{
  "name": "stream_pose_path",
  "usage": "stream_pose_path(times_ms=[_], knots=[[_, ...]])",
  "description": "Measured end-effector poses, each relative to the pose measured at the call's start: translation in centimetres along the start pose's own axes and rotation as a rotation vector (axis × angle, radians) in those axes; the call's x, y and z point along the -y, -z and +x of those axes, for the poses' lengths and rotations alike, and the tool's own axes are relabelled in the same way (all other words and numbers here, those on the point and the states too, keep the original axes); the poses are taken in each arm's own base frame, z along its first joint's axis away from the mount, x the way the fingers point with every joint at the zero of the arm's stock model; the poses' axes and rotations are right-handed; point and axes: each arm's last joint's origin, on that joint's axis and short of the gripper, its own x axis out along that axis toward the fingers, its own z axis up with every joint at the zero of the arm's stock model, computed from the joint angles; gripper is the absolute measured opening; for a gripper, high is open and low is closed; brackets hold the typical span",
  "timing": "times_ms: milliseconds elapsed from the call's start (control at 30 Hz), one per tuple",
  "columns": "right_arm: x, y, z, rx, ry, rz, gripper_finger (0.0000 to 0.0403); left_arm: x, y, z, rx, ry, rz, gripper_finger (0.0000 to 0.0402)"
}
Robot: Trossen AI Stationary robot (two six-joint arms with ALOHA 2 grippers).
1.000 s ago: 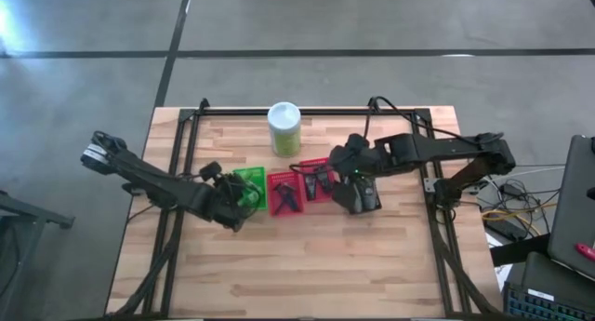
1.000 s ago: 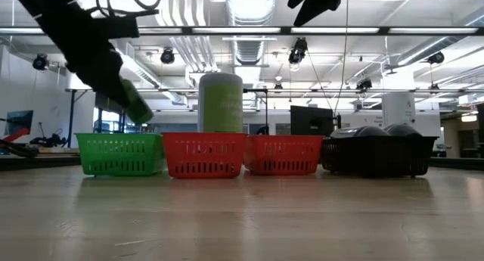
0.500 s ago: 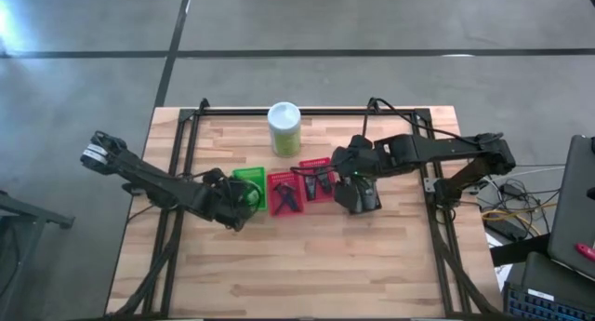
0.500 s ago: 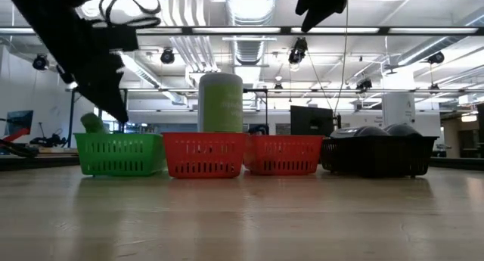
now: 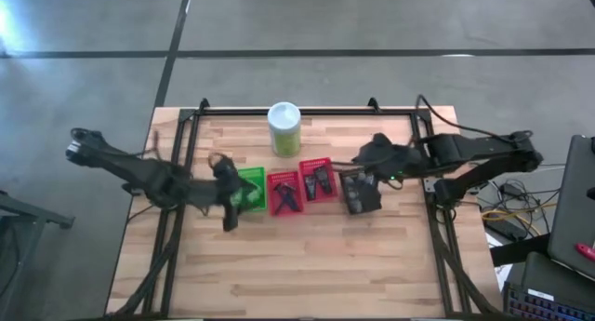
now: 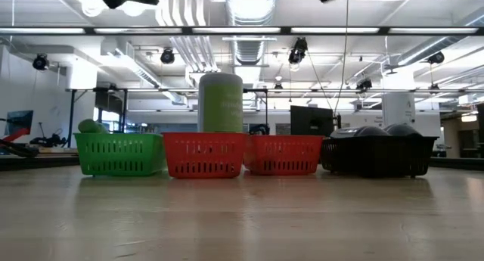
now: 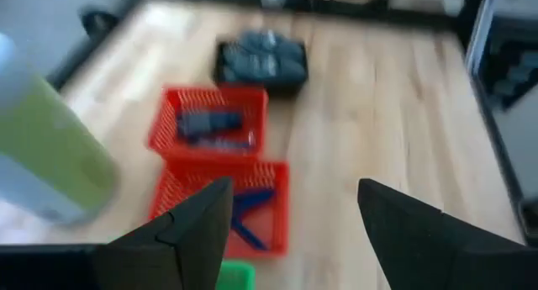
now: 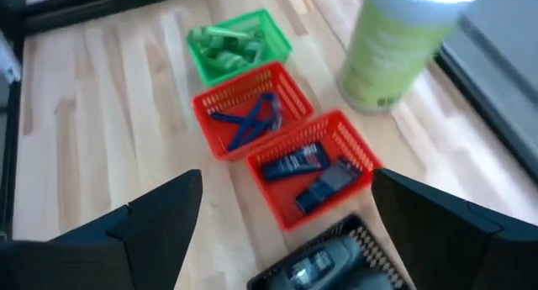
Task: Pick & Place Travel size toiletries
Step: Return to Home Position
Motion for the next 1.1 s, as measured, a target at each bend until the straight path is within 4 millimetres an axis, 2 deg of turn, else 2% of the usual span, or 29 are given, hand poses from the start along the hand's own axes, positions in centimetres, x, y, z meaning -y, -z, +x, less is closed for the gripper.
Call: stream_pose_path(times_ms=[133,200,267,400,467,533,667,867,1000,1100], knots=[[1.6,3.3,0.7,0.038,0.0,0.138,0.0328,-2.9,0.5,-1.4,0.126,-0.067,-0.047,0.0259],[2.2,4.6,1.5,0.106,-0.029,0.225,0.032,-4.7,0.9,-1.4,0.2,-0.096,-0.094,0.0259],[2.3,5.3,2.5,0.2,-0.115,0.284,0.0312,-6.2,1.1,-1.1,0.299,-0.048,-0.146,0.0259],[2.0,5.3,4.7,0.393,-0.229,0.322,0.0295,-8.6,1.2,0.5,0.545,0.132,-0.185,0.0259],[2.4,4.9,5.8,0.442,-0.184,0.296,0.0289,-10.0,1.5,1.4,0.603,0.069,-0.175,0.0259],[3.4,4.4,6.9,0.44,-0.074,0.265,0.0284,-11.8,1.6,1.7,0.62,-0.084,-0.171,0.0259],[6.4,2.3,8.3,0.394,0.111,0.226,0.0278,-16.0,1.1,0.6,0.591,-0.37,-0.127,0.0259],[13.4,-1.7,8.6,0.343,0.264,0.239,0.0265,-22.4,0.6,-3.8,0.546,-0.507,-0.094,0.0259],[18.6,-3.0,8.1,0.345,0.409,0.307,0.0252,-26.4,2.3,-7.4,0.546,-0.691,-0.16,0.0259],[21.4,-3.7,6.8,0.377,0.524,0.335,0.0242,-28.4,3.9,-10.2,0.55,-0.805,-0.192,0.0259]])
